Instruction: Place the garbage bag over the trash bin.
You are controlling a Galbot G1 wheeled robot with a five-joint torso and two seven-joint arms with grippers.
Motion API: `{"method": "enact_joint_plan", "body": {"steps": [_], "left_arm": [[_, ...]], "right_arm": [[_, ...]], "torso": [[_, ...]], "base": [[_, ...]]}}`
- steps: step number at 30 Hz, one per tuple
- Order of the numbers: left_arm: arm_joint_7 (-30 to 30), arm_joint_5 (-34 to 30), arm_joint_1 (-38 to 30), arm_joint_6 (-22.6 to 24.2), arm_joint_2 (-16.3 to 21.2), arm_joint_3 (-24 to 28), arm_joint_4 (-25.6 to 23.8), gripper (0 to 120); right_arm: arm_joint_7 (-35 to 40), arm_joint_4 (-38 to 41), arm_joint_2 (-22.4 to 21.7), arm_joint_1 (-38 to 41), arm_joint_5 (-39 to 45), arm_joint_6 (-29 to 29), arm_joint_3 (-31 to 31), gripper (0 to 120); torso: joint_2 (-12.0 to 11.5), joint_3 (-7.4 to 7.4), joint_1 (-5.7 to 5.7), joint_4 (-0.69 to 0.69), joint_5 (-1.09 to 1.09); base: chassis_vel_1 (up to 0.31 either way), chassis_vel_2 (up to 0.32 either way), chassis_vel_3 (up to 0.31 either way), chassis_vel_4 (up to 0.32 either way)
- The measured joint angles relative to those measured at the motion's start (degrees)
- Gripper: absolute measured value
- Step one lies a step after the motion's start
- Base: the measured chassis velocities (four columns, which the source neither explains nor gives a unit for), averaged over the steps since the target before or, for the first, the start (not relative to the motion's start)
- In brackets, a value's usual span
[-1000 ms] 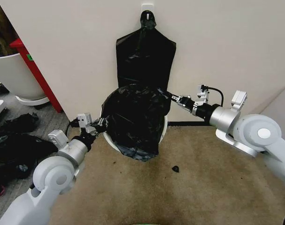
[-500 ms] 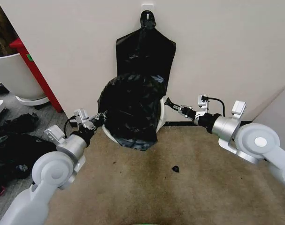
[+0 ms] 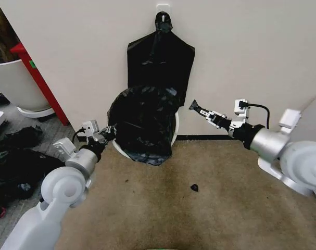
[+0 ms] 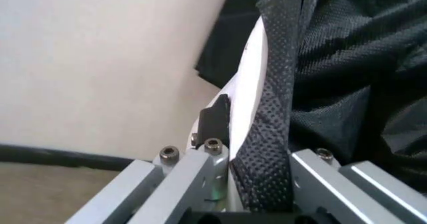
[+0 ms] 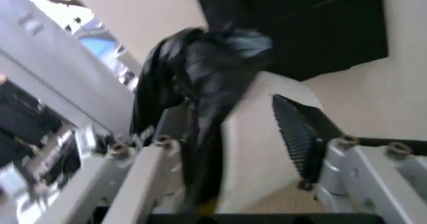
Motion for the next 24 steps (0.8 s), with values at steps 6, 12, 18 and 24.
{"method": "enact_joint_plan", "body": {"steps": [6,12,18,24], "left_arm": [[-0.5,4.1,-0.9,0.1,0.7,0.5,-0.2,1],[1.3,7.0,0.0,-0.8,0.9,0.6,-0.8,1],[2.9,9.4,0.7,-1.9,0.8,0.7,-0.8,1],[3.7,10.7,0.5,-3.1,0.8,1.2,-0.8,1]], "right_arm": [[6.4,3.2,1.7,-0.6,-5.2,-3.4,-7.5,66],[7.5,3.2,2.3,-1.9,-6.9,-4.6,-9.4,86],[7.8,3.1,3.8,-1.1,-4.1,-3.1,-10.3,99],[8.8,3.0,5.5,0.9,-0.9,-0.4,-12.2,85]], "torso": [[0.0,0.00,0.00,0.01,0.02],[0.0,0.00,0.00,0.00,0.02],[0.0,0.00,0.00,0.00,0.02],[0.0,0.00,0.00,0.00,0.02]], "base": [[0.000,0.000,0.000,0.000],[0.000,0.000,0.000,0.000],[0.000,0.000,0.000,0.000],[0.000,0.000,0.000,0.000]]}}
